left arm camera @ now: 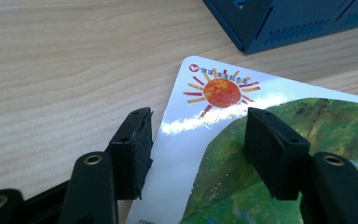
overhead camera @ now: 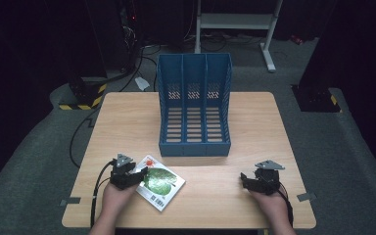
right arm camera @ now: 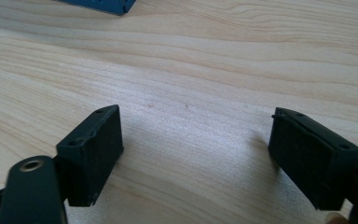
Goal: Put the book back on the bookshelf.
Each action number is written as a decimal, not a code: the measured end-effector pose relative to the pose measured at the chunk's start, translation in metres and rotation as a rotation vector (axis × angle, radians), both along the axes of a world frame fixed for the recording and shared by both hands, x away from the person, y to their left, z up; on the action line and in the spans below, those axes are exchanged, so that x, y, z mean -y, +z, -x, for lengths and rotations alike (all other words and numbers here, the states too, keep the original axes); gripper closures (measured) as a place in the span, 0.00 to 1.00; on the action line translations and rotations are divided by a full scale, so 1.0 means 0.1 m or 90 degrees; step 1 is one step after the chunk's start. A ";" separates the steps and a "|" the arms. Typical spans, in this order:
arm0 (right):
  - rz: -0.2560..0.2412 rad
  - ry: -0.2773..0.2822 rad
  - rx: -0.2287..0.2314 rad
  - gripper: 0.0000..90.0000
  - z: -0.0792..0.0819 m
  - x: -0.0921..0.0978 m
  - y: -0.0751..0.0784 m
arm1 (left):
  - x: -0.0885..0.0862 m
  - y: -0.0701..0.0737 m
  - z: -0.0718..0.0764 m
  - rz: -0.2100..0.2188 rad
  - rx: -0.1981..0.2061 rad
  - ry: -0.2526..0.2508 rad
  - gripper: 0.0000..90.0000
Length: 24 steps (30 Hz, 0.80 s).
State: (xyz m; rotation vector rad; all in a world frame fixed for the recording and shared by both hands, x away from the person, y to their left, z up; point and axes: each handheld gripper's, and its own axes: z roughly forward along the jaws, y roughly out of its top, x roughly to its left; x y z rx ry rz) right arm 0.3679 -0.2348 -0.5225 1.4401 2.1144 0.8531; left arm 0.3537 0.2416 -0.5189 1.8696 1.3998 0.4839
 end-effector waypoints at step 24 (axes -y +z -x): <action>-0.032 0.151 0.012 0.42 0.27 -0.69 0.08 | -0.31 -0.08 0.29 0.060 0.002 -0.034 0.43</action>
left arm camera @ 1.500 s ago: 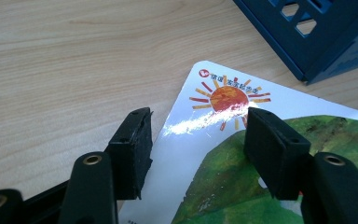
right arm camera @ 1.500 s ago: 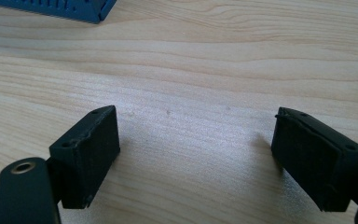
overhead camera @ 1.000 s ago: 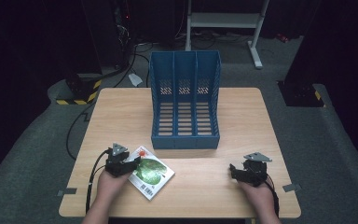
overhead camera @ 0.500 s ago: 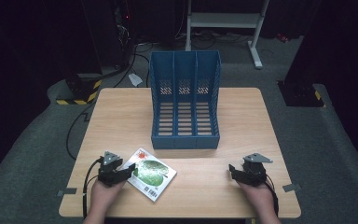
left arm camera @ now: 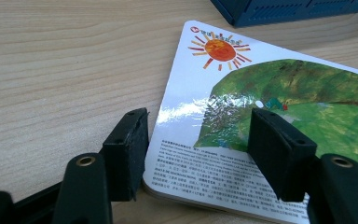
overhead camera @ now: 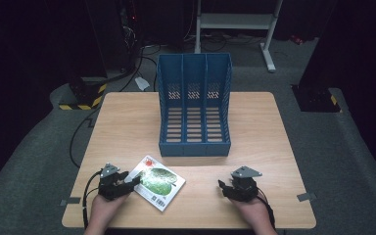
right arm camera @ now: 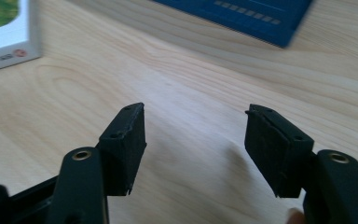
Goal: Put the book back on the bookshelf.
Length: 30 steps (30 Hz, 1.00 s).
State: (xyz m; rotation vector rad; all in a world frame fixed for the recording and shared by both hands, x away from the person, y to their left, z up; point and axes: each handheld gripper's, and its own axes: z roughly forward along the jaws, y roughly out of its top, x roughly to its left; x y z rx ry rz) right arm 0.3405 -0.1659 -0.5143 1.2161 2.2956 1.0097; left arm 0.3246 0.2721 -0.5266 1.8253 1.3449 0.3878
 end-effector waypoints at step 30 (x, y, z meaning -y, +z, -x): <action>0.044 0.105 0.008 0.49 0.26 -0.45 -0.06 | 0.53 0.04 0.12 -0.020 0.001 -0.129 0.52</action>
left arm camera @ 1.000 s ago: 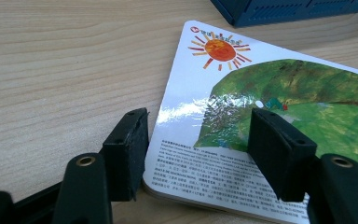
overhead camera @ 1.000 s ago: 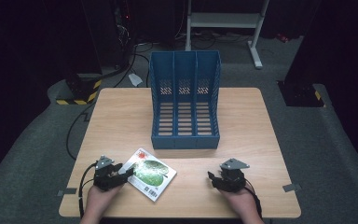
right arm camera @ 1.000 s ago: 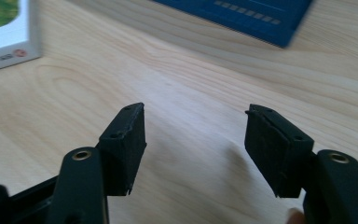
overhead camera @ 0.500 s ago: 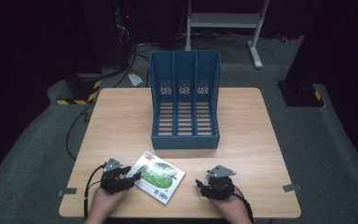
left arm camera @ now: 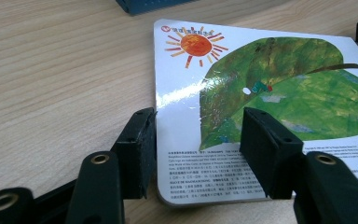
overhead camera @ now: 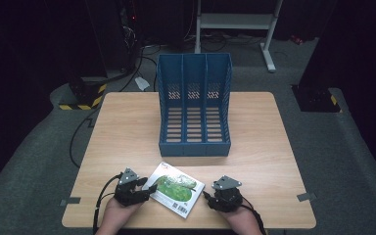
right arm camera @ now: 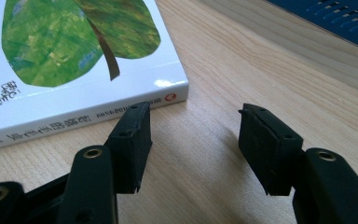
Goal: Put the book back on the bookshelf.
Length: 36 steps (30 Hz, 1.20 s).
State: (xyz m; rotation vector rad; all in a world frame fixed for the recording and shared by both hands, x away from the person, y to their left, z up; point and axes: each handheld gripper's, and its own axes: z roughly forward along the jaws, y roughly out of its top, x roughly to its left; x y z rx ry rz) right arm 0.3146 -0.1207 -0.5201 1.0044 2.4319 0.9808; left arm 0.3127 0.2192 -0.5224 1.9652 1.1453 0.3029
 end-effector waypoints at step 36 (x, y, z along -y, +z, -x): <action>-0.004 -0.143 0.001 0.51 -0.35 0.36 0.03 | 0.56 0.03 0.14 -0.046 0.050 -0.054 0.62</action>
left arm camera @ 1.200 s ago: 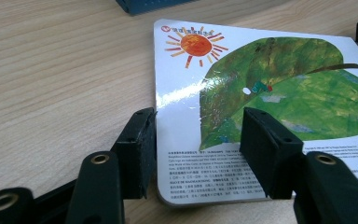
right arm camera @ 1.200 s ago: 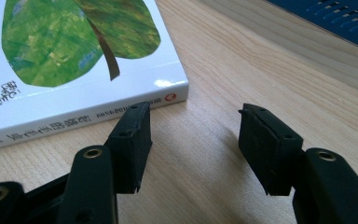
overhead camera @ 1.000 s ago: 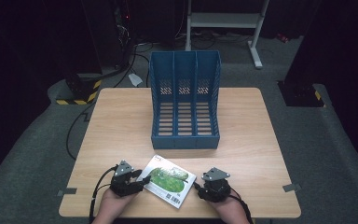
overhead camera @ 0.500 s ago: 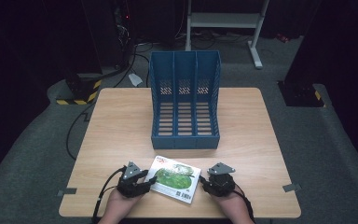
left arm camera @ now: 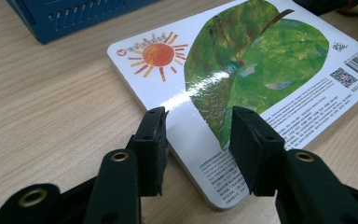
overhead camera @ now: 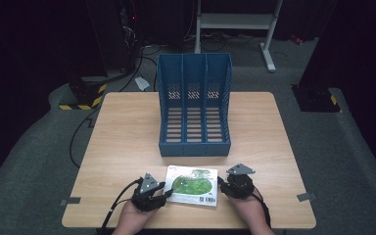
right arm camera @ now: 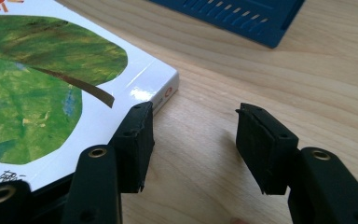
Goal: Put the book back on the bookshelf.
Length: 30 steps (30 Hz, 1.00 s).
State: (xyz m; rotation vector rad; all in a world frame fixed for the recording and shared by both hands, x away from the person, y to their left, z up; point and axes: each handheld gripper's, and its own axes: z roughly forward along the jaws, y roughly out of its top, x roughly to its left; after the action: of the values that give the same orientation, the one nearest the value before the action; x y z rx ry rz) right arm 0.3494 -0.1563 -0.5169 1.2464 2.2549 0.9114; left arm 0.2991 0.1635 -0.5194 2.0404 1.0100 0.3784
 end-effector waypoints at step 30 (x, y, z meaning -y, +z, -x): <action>-0.020 0.132 -0.041 0.35 0.67 -0.28 0.01 | 0.01 -0.02 -0.04 0.030 -0.024 0.017 0.54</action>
State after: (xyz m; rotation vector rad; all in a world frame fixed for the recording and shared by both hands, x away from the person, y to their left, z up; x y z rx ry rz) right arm 0.2825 -0.1280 -0.5158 1.0833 2.4644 0.9969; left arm 0.3035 0.1624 -0.5217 2.0006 1.0594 0.3287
